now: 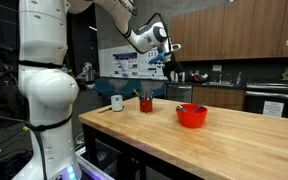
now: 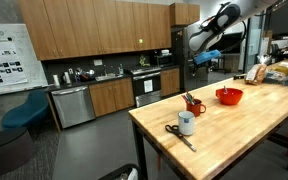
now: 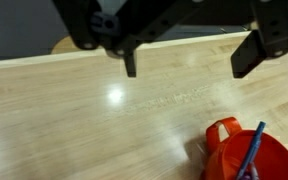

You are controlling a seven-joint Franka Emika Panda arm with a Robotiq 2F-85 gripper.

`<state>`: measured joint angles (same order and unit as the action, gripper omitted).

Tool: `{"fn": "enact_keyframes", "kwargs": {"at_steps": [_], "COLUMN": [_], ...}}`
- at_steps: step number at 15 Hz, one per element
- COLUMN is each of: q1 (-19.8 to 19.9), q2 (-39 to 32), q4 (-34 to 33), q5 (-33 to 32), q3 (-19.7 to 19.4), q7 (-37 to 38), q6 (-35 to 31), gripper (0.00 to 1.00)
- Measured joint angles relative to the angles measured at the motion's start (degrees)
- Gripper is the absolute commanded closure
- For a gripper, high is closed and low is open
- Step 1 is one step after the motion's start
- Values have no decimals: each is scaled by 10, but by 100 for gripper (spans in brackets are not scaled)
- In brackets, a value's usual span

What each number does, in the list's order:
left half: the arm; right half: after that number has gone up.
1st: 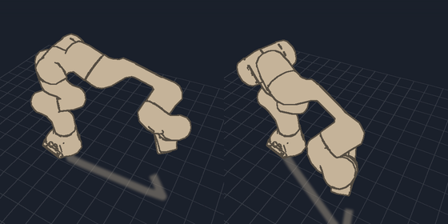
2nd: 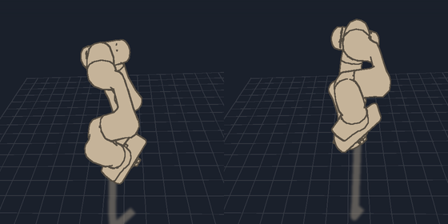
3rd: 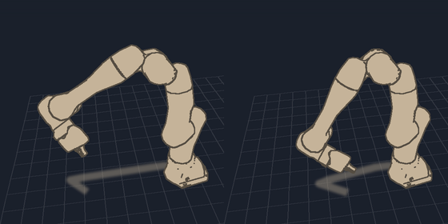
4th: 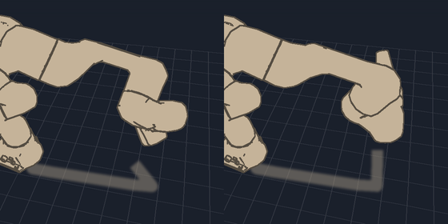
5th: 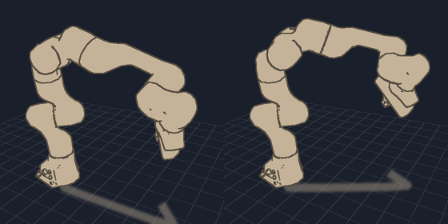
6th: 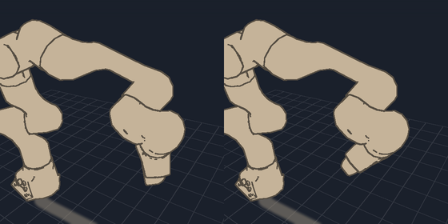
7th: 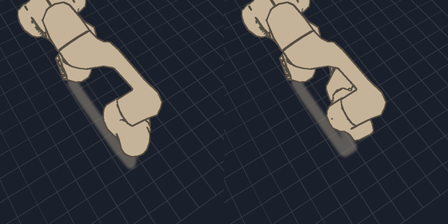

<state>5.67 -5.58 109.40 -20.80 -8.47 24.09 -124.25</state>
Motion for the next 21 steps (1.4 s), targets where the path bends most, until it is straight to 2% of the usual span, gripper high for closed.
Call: {"fn": "enact_keyframes", "kwargs": {"at_steps": [7,14,21], "q1": [-21,-24,-37], "q2": [-2,-9,-9], "q4": [24,28,27], "q5": [84,174,175], "q3": [29,45,51], "q7": [-1,-20,-11], "q6": [-38,-21,42], "gripper": [0,0,0]}}
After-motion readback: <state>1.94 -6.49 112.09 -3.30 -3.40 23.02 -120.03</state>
